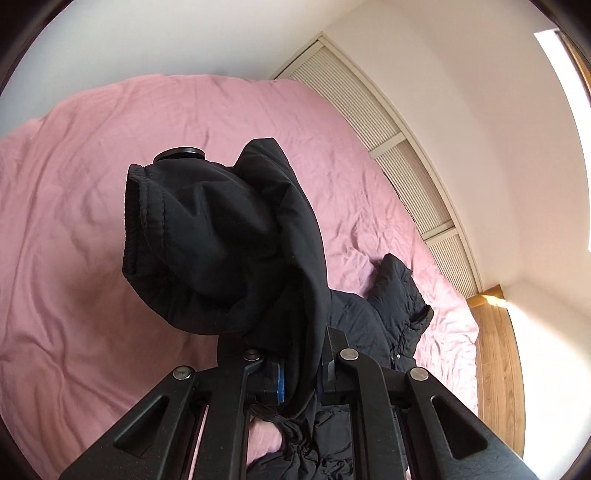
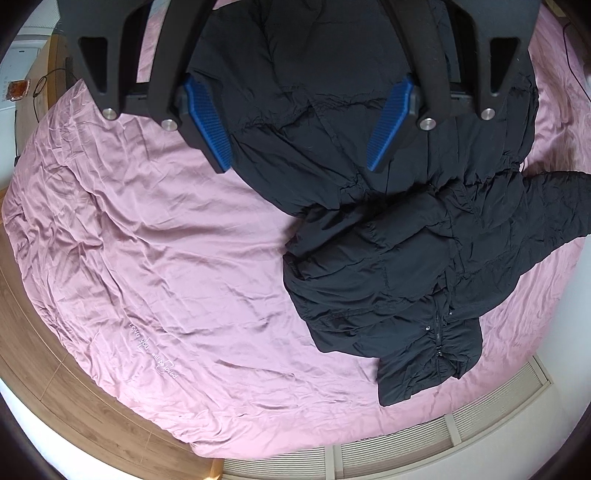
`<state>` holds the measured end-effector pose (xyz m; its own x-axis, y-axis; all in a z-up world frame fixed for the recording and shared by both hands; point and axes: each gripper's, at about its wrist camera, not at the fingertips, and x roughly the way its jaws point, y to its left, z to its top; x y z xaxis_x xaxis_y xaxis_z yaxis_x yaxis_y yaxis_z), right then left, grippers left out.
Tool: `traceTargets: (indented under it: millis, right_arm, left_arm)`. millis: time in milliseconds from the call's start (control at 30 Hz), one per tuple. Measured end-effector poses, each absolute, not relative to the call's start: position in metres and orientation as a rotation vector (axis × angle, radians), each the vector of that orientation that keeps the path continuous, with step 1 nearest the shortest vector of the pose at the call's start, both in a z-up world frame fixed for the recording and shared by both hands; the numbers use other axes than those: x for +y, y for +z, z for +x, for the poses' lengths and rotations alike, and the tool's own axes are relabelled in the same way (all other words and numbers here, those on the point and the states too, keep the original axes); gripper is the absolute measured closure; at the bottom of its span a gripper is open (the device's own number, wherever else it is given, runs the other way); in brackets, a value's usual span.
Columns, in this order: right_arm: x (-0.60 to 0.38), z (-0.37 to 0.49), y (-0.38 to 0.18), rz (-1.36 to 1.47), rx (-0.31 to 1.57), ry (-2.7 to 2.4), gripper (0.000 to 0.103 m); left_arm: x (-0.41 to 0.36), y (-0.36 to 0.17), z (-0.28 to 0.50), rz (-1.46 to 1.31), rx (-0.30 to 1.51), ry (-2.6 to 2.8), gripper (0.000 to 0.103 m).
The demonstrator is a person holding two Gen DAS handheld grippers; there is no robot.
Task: Fold large clothes
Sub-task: 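Carry the held sleeve across the coat body toward the first sleeve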
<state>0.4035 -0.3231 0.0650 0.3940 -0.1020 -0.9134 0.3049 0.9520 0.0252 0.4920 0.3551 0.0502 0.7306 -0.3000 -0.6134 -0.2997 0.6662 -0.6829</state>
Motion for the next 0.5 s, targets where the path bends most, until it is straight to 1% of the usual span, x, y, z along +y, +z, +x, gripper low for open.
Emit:
traceTargets:
  millis: [267,500]
  right_arm:
    - [-0.365,0.396,0.042,0.264,1.123,-0.261,0.028]
    - [-0.412,0.389,0.039,0.292,1.113,-0.301,0.028]
  left_arm:
    - [0.265,0.095,0.503,-0.733,0.782,-0.119,0.093]
    - [0.165,0.102,0.519,-0.649,0.816,-0.283,0.093]
